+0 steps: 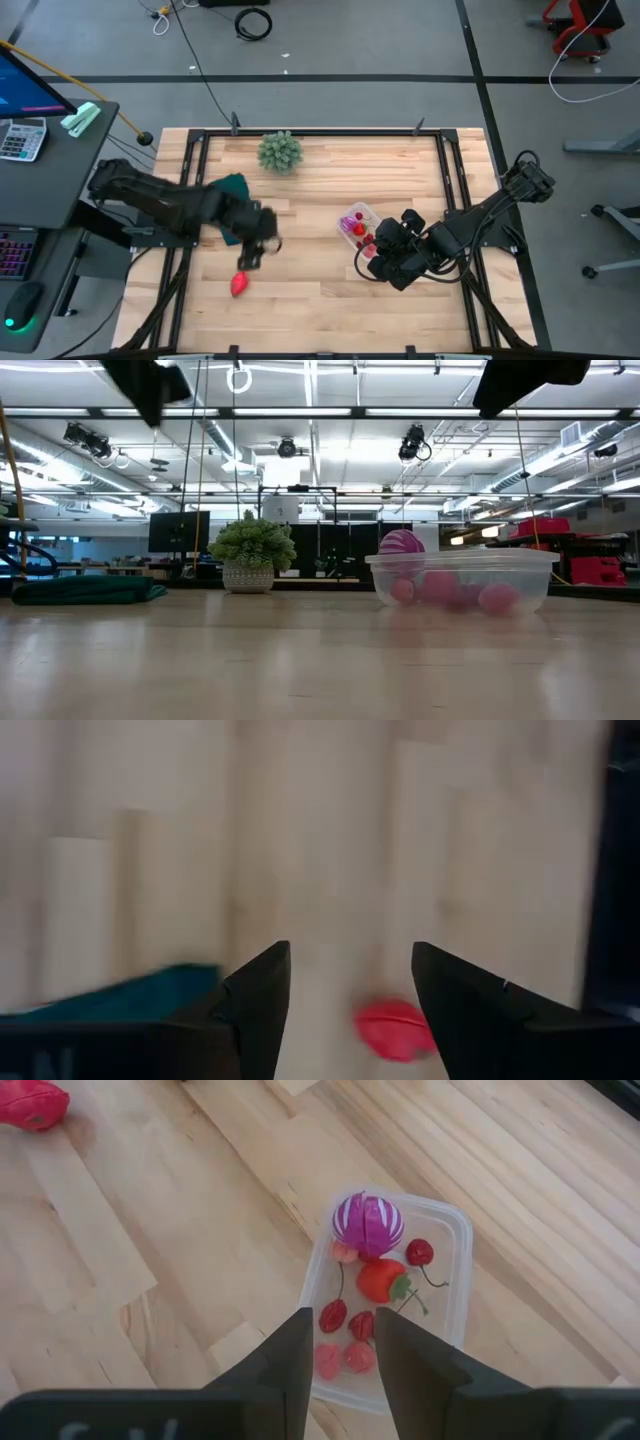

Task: Pick and placing Produce into tupperware
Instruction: Put the dragon fruit into the container

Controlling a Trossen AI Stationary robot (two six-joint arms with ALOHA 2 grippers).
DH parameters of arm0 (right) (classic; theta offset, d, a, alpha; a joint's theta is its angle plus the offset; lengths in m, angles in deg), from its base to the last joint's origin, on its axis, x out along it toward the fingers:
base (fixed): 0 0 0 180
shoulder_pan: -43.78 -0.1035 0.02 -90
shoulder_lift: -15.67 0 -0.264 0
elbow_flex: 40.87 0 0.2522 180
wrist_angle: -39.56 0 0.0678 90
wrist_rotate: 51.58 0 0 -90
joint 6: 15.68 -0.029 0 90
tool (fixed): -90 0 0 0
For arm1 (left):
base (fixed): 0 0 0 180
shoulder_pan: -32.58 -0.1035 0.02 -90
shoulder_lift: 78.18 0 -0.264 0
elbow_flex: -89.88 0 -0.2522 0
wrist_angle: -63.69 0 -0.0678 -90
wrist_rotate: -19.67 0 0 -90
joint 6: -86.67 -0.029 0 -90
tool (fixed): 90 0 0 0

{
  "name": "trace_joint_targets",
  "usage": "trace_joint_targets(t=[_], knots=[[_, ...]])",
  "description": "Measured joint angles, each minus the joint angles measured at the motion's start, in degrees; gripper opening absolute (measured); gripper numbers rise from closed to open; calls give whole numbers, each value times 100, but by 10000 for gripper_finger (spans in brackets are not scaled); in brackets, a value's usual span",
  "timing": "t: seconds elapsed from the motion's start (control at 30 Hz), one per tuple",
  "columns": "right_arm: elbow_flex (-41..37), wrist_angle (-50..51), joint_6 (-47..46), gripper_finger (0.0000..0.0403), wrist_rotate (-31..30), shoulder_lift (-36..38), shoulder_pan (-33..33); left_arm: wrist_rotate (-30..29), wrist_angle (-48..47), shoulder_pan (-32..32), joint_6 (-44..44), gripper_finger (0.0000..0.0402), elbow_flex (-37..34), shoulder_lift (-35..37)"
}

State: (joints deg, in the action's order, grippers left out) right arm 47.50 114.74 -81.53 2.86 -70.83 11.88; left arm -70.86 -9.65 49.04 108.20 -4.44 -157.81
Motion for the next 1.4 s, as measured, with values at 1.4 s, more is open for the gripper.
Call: trace_joint_targets(t=[1.4], knots=[[0,-132,1140,117,-98,-2,554,-535,2440,2729,7339,256,-2354,-589]])
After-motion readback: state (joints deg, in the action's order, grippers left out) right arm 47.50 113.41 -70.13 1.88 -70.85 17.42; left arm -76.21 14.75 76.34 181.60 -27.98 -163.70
